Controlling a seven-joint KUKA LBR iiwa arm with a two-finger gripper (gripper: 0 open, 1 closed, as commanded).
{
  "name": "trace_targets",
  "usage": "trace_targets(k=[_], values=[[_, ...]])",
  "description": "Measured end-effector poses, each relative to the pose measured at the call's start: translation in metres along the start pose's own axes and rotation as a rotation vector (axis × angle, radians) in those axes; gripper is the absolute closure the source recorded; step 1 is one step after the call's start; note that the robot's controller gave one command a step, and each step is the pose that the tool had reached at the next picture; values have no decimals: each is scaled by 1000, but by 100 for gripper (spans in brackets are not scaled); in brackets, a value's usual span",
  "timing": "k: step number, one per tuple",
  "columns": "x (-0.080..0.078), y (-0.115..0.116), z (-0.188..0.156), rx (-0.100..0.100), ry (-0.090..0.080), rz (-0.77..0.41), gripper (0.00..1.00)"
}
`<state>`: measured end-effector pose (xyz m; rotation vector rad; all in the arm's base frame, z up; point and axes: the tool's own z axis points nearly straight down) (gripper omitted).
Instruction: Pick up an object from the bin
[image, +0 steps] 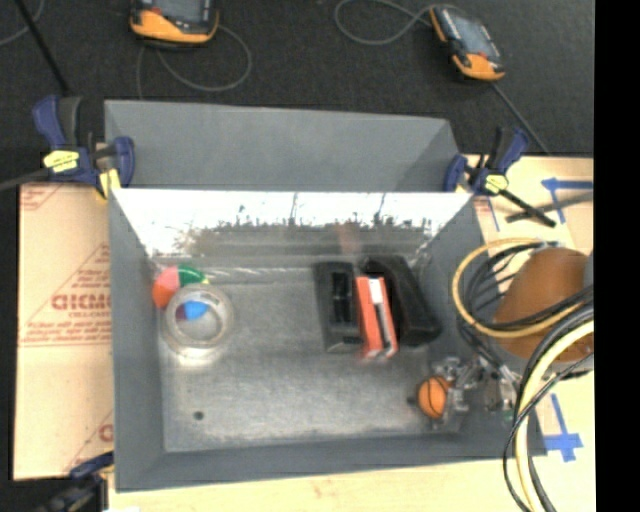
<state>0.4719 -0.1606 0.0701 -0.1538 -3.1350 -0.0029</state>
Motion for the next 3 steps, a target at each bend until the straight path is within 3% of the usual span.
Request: trace_targets(k=[2, 3], values=[[1, 0, -9, 1, 0, -2, 100], [2, 0, -31, 0, 3, -2, 100]])
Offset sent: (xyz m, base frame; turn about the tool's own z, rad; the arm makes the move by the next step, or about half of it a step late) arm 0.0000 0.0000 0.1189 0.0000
